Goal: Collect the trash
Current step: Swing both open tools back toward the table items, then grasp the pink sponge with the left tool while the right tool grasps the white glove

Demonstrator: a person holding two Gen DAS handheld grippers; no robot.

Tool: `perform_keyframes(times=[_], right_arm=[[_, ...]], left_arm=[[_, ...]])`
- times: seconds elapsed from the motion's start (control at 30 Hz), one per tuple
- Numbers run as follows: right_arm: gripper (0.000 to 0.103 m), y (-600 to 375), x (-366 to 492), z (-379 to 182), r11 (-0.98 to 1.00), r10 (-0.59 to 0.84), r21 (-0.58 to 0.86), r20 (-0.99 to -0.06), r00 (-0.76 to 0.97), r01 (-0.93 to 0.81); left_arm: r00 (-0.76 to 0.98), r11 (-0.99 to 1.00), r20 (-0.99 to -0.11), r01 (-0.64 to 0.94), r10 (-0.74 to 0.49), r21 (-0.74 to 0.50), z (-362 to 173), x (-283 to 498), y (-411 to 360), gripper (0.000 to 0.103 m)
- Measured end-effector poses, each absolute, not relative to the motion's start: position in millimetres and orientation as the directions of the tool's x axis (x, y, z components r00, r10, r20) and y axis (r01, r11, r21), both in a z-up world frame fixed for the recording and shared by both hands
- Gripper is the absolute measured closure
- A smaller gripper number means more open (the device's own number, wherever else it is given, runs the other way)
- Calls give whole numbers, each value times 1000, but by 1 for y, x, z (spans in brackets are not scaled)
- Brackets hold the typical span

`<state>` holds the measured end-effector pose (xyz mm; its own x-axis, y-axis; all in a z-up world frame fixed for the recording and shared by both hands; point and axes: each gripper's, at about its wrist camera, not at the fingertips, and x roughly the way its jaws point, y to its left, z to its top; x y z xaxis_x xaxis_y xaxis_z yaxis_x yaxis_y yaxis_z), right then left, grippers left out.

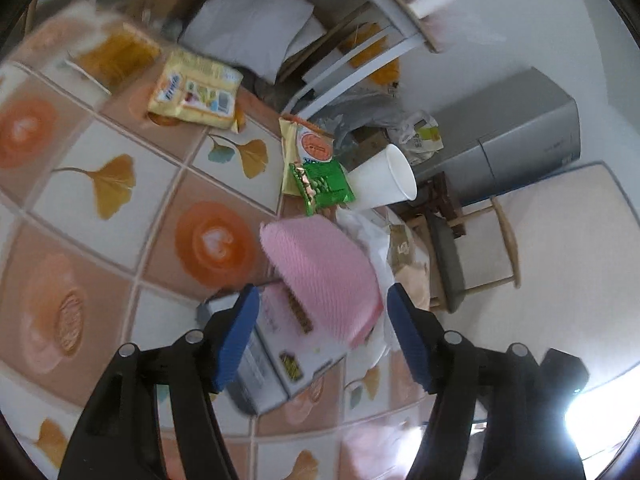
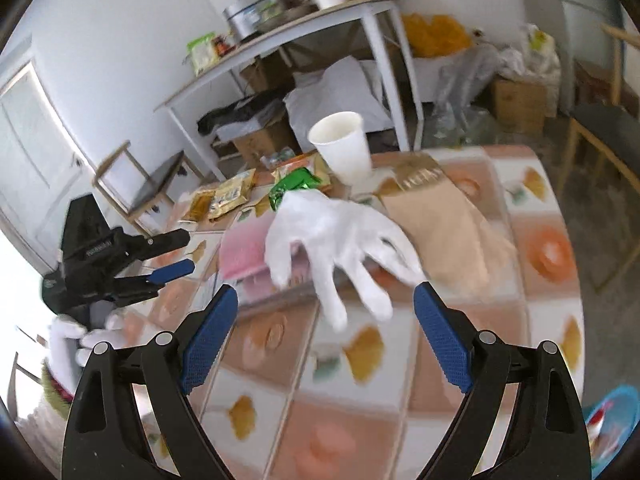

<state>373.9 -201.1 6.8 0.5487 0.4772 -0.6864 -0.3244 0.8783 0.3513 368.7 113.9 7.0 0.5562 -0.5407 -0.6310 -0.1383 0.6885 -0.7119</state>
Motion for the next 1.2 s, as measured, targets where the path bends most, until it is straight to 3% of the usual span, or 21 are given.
perform_keyframes(times=[0.2, 0.33, 0.57, 0.83, 1.2], right_arm=[[21, -171, 401, -7, 881, 461, 299, -719, 521, -367], [35, -161, 413, -21, 885, 452, 301, -740, 498, -356], [57, -154, 409, -29, 889, 438, 282, -756, 487, -362], [96, -145, 404, -26, 894, 424, 264, -760, 492, -362], [102, -162, 384, 1, 902, 428, 289, -704, 566, -322]], left_arm=[[511, 642, -636, -195, -578, -741, -13, 401, 119, 40], [486, 622, -641, -227, -595, -749, -28, 411, 119, 41], [474, 595, -626, -237, -619, -768, -41, 415, 120, 55], [504, 568, -583, -205, -637, -797, -40, 405, 120, 66], [532, 495, -492, -151, -689, -856, -22, 380, 126, 72]])
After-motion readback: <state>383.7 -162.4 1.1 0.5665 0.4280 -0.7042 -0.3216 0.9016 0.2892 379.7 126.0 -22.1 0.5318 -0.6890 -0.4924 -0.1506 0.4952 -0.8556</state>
